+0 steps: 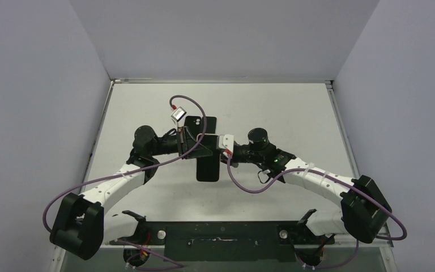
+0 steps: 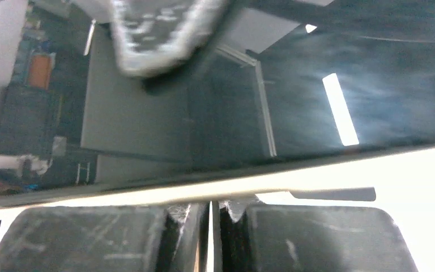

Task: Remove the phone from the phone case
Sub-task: Remove the phone case from the phone.

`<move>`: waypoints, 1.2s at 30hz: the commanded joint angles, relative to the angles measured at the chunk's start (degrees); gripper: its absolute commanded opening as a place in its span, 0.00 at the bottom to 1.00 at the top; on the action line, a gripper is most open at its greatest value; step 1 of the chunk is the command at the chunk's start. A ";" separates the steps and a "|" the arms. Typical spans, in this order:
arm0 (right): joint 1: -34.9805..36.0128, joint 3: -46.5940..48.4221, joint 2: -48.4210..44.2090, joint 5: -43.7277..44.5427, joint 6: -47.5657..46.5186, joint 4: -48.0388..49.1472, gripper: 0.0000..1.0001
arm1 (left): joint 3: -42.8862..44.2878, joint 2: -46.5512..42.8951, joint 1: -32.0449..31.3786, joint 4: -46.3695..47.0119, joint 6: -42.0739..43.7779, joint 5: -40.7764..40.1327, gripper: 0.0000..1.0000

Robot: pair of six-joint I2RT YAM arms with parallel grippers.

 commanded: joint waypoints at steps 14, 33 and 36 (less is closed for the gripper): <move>-2.40 -15.96 -19.49 11.39 42.82 21.67 0.63 | -2.00 -9.44 2.50 -13.90 15.22 -23.95 0.00; 2.01 -18.69 -12.44 17.83 76.43 32.72 0.55 | -5.79 -8.27 2.48 -2.25 7.35 -25.54 0.00; 2.55 -18.63 -11.59 17.77 77.20 33.71 0.53 | -5.96 -7.95 2.48 -0.75 6.42 -25.34 0.00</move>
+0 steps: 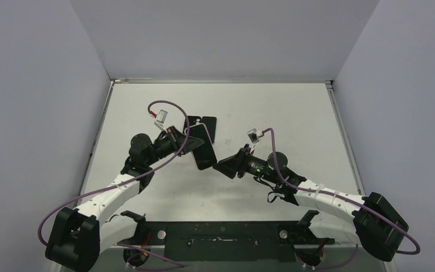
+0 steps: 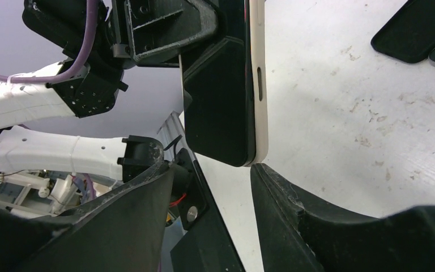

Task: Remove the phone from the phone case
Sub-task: Remove the phone case from the phone.

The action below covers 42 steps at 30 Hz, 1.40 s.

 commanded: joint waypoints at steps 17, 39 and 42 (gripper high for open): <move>1.07 2.32 2.15 1.47 3.71 8.67 0.49 | -0.89 -0.33 -0.43 12.74 -5.73 1.65 0.00; -0.25 4.73 6.62 -3.78 5.25 20.71 0.43 | -1.82 3.23 -10.53 12.62 -3.19 -1.62 0.00; -0.34 5.58 6.69 -4.91 5.36 21.01 0.42 | -1.10 3.00 -11.89 5.92 2.25 -4.91 0.00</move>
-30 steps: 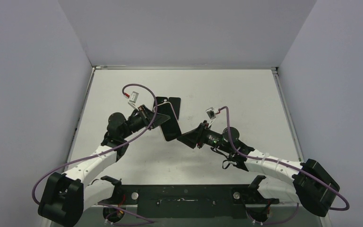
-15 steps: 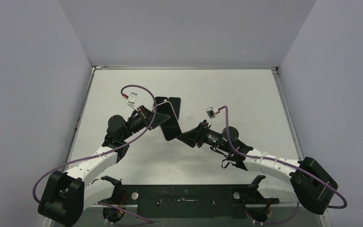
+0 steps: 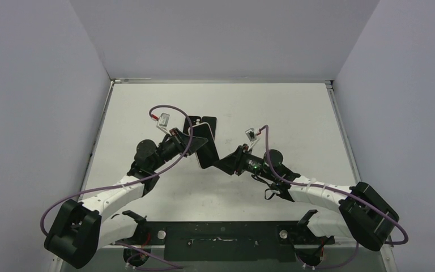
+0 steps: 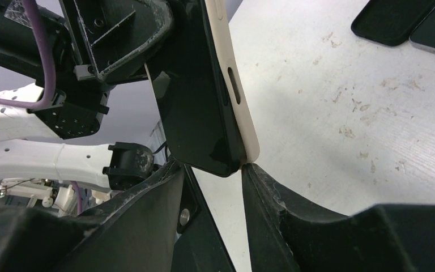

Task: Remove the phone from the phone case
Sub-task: Remove the phone case from the phone.

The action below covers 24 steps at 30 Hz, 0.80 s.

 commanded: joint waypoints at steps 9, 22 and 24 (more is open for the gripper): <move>0.20 5.87 1.31 -6.93 4.52 22.27 0.39 | 1.53 2.70 -7.60 -6.91 5.72 2.48 0.00; -1.27 4.04 3.77 -3.61 4.86 25.40 0.49 | -1.78 1.91 -7.69 8.68 -7.60 6.16 0.00; -1.37 3.83 4.34 -2.76 4.77 25.43 0.51 | -2.00 0.90 -7.77 9.30 -8.45 5.99 0.00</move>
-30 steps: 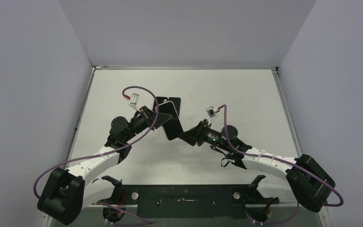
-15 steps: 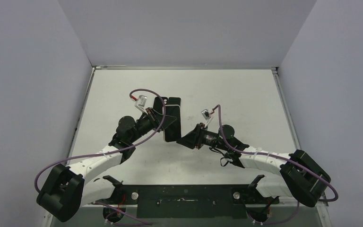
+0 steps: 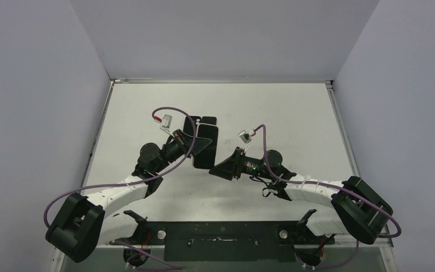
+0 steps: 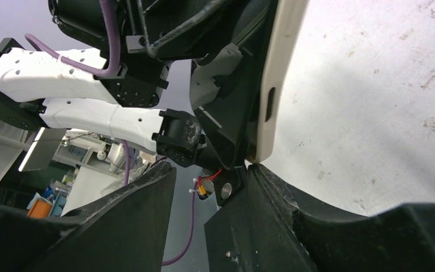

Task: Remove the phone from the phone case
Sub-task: Remove the phone case from the phone.

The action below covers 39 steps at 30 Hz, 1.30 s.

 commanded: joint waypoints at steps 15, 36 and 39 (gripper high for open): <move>-1.27 3.49 1.55 8.28 -0.44 18.83 0.53 | -2.46 -5.01 -3.33 2.55 -4.00 4.19 0.00; 4.52 3.82 -4.19 12.87 -3.40 0.87 0.63 | -2.72 -7.59 4.17 4.15 -6.20 -5.15 0.00; 5.25 3.66 -3.24 13.36 -2.31 1.43 0.62 | -2.74 -7.78 4.17 4.86 -6.53 -5.06 0.00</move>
